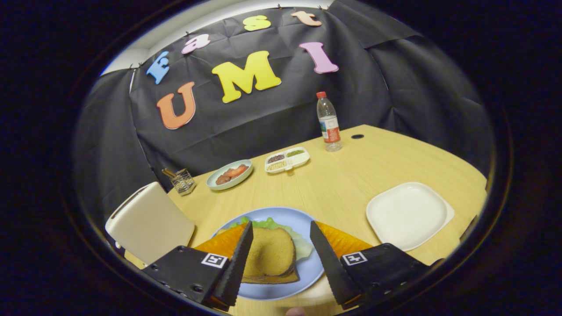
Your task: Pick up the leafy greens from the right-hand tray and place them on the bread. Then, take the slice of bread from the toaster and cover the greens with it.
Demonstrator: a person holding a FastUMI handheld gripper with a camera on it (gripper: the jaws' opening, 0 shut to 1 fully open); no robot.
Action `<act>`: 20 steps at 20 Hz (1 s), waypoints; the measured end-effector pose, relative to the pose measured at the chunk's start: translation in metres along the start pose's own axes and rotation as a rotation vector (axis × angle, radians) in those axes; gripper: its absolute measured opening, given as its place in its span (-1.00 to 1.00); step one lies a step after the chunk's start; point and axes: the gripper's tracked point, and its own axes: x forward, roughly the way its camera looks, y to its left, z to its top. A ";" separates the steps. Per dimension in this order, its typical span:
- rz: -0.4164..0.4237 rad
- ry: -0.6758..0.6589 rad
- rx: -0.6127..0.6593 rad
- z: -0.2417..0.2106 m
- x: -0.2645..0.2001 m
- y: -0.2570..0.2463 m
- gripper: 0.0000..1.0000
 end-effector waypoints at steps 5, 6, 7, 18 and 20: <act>-0.056 -0.223 -0.183 0.068 -0.056 -0.004 0.90; -0.067 -0.255 -0.213 0.077 -0.067 -0.003 0.92; -0.072 -0.292 -0.242 0.087 -0.080 0.000 0.92; -0.029 -0.440 -0.275 0.113 -0.155 0.037 0.91; -0.022 -0.450 -0.284 0.114 -0.156 0.042 0.91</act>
